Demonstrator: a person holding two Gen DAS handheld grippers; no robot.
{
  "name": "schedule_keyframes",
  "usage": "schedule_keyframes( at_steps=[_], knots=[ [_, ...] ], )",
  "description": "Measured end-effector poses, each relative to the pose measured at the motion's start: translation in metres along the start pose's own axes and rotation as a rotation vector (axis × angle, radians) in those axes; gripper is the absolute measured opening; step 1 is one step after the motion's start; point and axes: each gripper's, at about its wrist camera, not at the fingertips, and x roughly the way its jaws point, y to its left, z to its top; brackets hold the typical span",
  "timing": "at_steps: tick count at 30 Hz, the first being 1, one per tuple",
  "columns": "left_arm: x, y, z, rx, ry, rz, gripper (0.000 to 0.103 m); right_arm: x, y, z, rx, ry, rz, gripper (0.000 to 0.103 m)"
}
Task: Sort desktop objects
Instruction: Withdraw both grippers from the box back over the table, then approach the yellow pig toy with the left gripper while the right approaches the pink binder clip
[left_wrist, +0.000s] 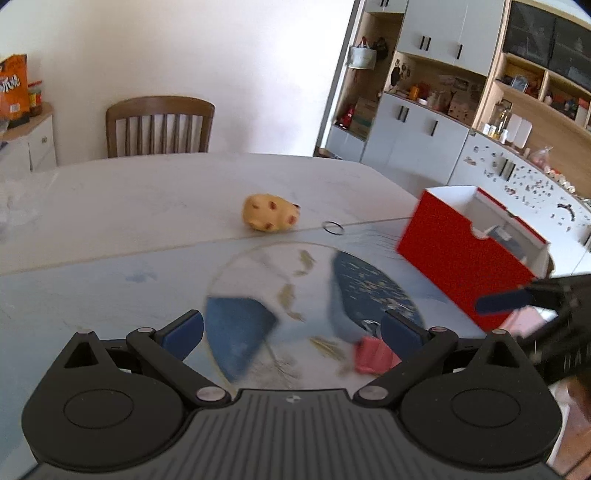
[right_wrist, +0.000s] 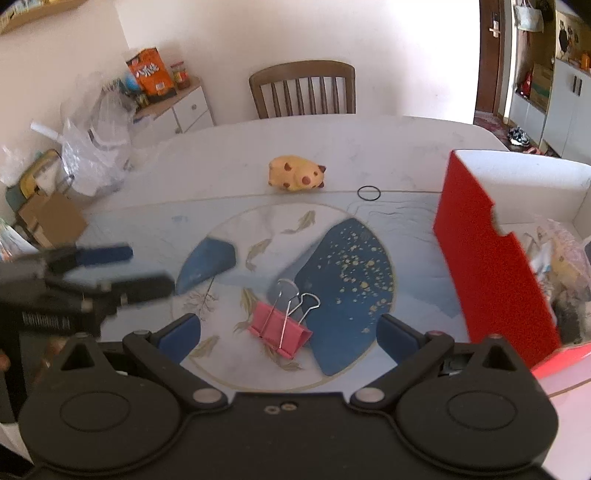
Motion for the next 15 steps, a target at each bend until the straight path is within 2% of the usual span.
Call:
schedule_keyframes(
  at_steps=[8,15],
  knots=[
    [0.036,0.004,0.027,0.057,-0.024,0.010,0.103,0.033,0.014,-0.006,0.048,0.017,-0.041,0.101],
    [0.093,-0.004,0.058,0.074,-0.048,0.043,0.103,0.054,0.022,-0.011,0.071,0.026,-0.085,0.099]
  ],
)
